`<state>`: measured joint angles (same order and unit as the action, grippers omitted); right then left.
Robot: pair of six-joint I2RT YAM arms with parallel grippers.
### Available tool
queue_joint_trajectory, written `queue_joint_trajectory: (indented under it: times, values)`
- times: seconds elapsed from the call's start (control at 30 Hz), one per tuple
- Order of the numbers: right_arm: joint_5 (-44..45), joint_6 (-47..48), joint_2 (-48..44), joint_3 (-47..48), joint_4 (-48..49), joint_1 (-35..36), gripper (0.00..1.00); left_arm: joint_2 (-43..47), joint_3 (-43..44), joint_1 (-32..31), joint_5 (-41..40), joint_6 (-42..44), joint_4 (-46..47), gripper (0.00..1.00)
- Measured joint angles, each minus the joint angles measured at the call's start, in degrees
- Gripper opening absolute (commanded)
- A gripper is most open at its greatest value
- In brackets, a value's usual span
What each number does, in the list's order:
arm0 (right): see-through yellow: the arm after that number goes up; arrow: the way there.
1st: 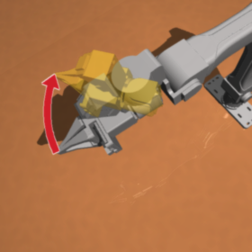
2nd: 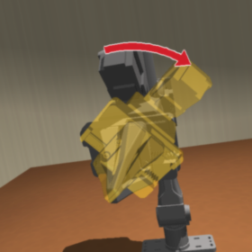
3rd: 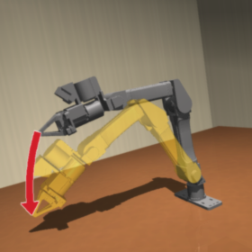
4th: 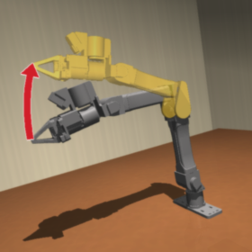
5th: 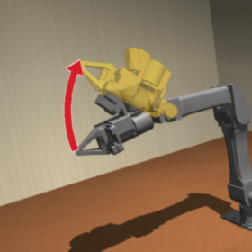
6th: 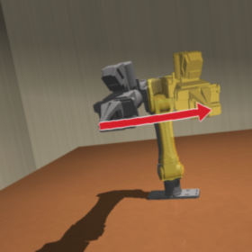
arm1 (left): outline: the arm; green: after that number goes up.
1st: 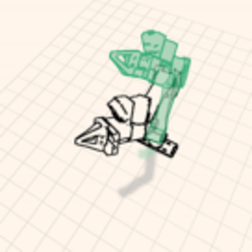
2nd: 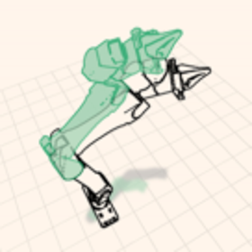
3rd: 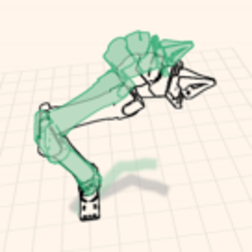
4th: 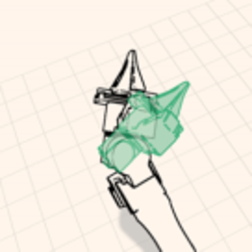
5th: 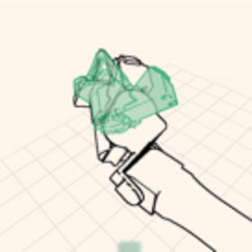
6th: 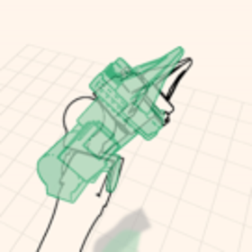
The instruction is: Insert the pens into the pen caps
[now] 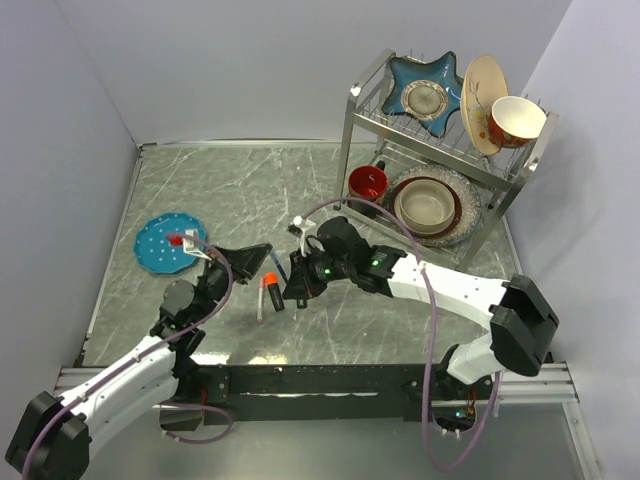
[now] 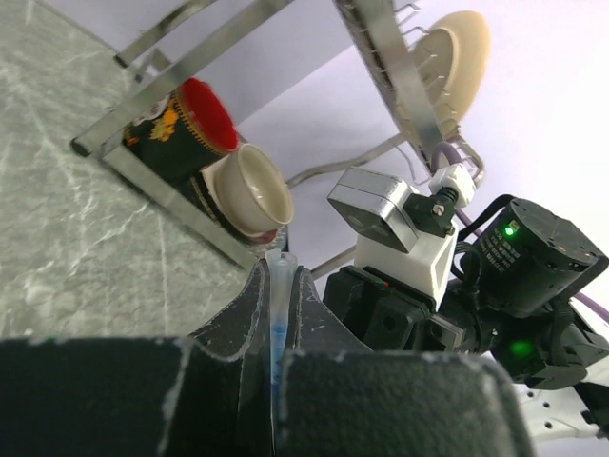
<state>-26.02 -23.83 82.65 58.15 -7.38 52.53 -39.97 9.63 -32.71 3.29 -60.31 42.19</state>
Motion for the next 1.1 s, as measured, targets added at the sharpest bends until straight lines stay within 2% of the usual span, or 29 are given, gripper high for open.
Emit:
queue_joint_trajectory:
  times: [0.13,0.37,0.47,0.5,0.57,0.67,0.7,0.73,0.9,1.0,1.1]
  values:
    - [-0.7,-0.5,2.6,0.0,-0.6,-0.2,0.00,-2.1,-2.8,-1.4,-3.2,-0.8,2.7,0.01]
    - [-2.2,0.4,6.7,4.3,-5.0,-1.0,0.00,-2.7,-2.5,-3.8,-9.2,0.7,0.6,0.01]
    - [-3.2,-0.1,6.7,4.5,-4.8,-1.2,0.15,-1.3,0.1,-4.1,-9.7,1.6,-4.4,0.01]
    - [-3.4,-0.6,6.5,3.9,-3.4,-1.4,0.25,-1.0,2.2,-4.2,-9.9,2.5,-7.9,0.01]
    - [-3.7,-1.6,4.9,1.2,1.0,-1.9,0.30,-1.4,6.6,-4.4,-9.8,4.4,-13.9,0.01]
    - [-2.8,-3.7,1.1,-2.8,9.1,-4.4,0.44,-5.1,15.6,-5.2,-3.6,8.3,-24.7,0.01]
    - [-2.4,-4.4,-0.6,-4.2,12.2,-5.5,0.57,-6.7,18.2,-5.2,-1.7,9.2,-27.5,0.01]
    - [-2.0,-4.9,-2.9,-6.0,15.2,-6.3,0.63,-8.6,20.8,-5.0,0.2,10.4,-30.3,0.01]
    - [-1.3,-6.7,-16.7,-17.5,22.4,-7.9,0.67,-16.0,29.5,-1.6,4.9,15.6,-41.9,0.01]
    - [0.0,-7.3,-24.7,-23.2,21.9,-7.5,0.69,-20.0,32.6,0.4,5.1,18.1,-46.0,0.01]
    - [2.8,-7.6,-31.3,-26.2,20.1,-7.4,0.70,-25.1,34.2,1.4,5.6,18.9,-46.4,0.01]
